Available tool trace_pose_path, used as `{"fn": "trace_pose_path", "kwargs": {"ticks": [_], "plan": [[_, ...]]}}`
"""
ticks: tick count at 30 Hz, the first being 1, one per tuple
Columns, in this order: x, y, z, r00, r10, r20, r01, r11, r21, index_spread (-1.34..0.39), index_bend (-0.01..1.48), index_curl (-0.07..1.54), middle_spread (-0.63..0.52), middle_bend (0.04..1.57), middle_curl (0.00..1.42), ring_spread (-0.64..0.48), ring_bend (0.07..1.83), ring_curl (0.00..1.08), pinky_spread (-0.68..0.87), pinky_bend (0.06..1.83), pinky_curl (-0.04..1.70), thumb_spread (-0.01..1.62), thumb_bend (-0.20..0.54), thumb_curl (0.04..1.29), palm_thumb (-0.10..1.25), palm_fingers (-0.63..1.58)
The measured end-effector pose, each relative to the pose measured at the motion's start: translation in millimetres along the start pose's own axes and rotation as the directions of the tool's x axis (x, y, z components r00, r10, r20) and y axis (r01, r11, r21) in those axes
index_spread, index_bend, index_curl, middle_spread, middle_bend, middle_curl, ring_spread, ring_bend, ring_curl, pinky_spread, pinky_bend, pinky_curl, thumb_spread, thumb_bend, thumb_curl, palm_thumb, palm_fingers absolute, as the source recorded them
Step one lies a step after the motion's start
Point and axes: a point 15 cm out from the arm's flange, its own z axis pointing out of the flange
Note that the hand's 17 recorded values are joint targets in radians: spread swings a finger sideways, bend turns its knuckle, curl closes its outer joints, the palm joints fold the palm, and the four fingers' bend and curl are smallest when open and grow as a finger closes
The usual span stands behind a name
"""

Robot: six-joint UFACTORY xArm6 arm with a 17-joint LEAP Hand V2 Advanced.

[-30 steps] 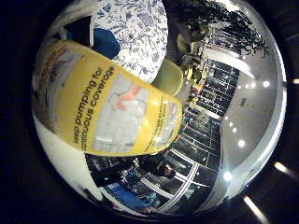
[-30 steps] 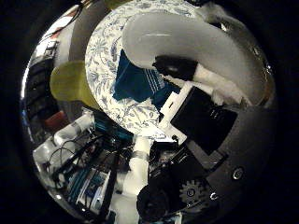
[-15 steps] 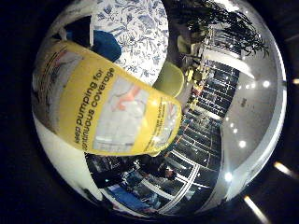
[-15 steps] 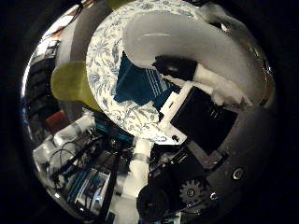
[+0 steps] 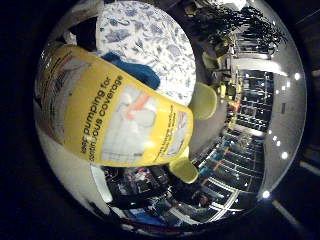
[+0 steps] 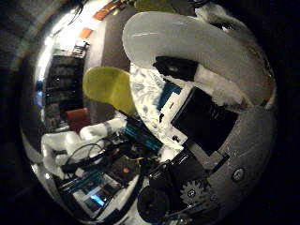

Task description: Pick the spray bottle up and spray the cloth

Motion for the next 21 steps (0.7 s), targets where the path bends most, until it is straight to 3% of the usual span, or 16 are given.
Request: {"fn": "trace_pose_path", "kwargs": {"ticks": [8, 15, 21], "plan": [[-49.3, -48.7, -30.6, 0.963, 0.002, 0.270, -0.061, 0.976, 0.210, -0.19, 1.14, 0.70, -0.07, 1.33, 0.56, -0.15, 1.44, 0.56, -0.24, 1.03, 1.17, 0.83, -0.015, 0.86, 1.07, 1.22], [-72.7, -74.3, -19.2, 0.851, 0.010, 0.526, -0.201, 0.930, 0.308, -0.19, 1.13, 0.70, -0.07, 1.33, 0.56, -0.15, 1.44, 0.56, -0.23, 1.03, 1.17, 0.83, -0.014, 0.86, 1.09, 1.22], [-86.0, -80.4, 35.0, 0.765, 0.009, 0.644, -0.295, 0.894, 0.338, -0.19, 1.13, 0.70, -0.07, 1.33, 0.56, -0.15, 1.44, 0.56, -0.22, 1.03, 1.17, 0.81, -0.018, 0.87, 1.09, 1.22]]}}
